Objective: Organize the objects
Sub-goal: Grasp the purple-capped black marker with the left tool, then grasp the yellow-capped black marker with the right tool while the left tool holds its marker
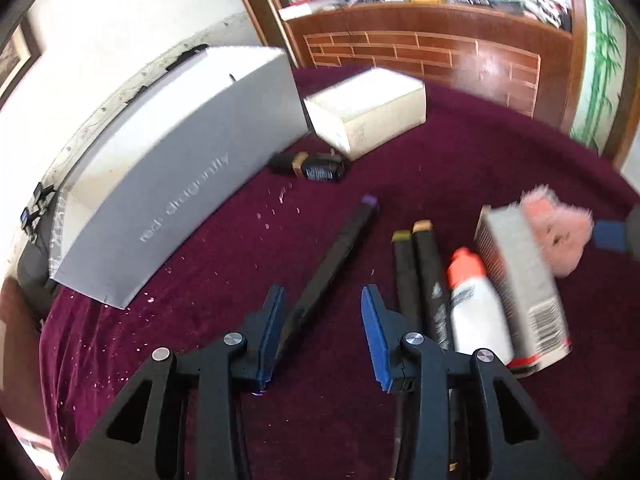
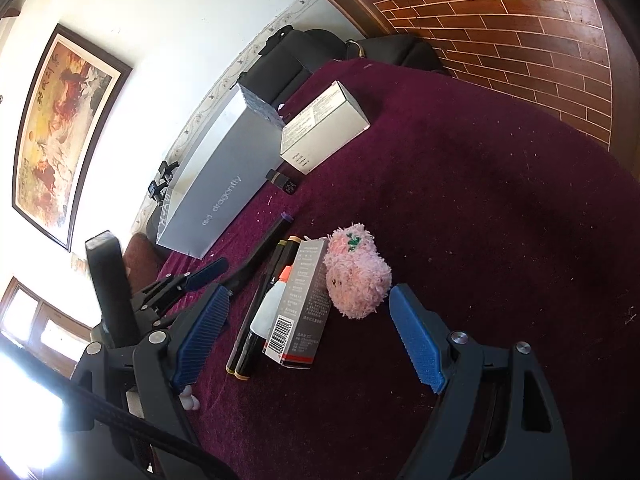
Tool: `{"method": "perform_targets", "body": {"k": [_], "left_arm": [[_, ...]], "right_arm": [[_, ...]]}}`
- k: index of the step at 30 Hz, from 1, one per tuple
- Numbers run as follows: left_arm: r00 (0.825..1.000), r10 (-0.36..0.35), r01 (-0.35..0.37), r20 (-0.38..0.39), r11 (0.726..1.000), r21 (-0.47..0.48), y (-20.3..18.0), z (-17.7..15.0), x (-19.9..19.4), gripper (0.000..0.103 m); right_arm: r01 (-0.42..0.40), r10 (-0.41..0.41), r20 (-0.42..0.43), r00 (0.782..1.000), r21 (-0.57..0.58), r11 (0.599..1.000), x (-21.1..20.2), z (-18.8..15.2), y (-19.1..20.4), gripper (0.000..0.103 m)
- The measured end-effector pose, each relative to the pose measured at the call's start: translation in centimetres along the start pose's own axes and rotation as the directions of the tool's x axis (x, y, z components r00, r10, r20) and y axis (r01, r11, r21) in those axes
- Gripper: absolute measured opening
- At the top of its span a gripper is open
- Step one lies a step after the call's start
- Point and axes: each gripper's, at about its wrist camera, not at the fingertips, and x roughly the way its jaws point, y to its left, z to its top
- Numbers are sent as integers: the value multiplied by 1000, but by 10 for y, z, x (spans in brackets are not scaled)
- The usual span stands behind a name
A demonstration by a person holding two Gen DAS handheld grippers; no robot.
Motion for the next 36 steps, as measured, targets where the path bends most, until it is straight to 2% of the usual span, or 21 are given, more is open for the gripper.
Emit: {"method": "perform_targets", "body": {"k": [3,6,9,11,12,13,18,23,27,32,34,36], "left_arm": [[1000,8,-8,-5,1000,20,2,-3,10,36],[1000,-18,18,2,1000,-23,7,3,18,37],[1000,8,-9,-24,997,-70,3,11,24,35],[999,2,-5,-40,996,-89,1,11,25,17],[998,35,-40,-50,996,-85,-2,11,24,12],[996,62,-68,-56,993,-95,-3,9,23,12],[998,28,-41,-56,969,-242,12,-25,-2,11],[1000,-1,-6,-17,917,-399,13,-83,-74,11],[999,-26,35,24,866,-500,-3,-133,-122,11],[998,-50,58,31,766,-641,-16,-191,-135,11],[998,-58,61,27,746,-663,-19,-204,-135,11],[998,-62,61,21,749,-660,-24,-213,-134,11]], "right_arm": [[-5,5,-8,1000,5,1000,1,-1,0,83],[0,0,-9,1000,-1,1000,2,-2,1,83],[13,-13,-14,1000,-9,1000,4,-2,2,83],[32,-32,-22,999,-9,999,7,-3,2,83],[36,-36,-25,999,-7,999,8,-3,1,83],[43,-43,-27,999,-8,999,10,-4,1,83],[68,-69,-24,997,-36,997,11,-5,4,83],[100,-101,0,995,-82,992,9,-6,11,83],[172,-166,50,985,-147,974,8,-8,18,83],[252,-238,91,967,-209,945,13,-14,23,83],[273,-257,99,961,-230,934,16,-16,24,82],[317,-295,125,947,-238,918,11,-17,29,82]]}}
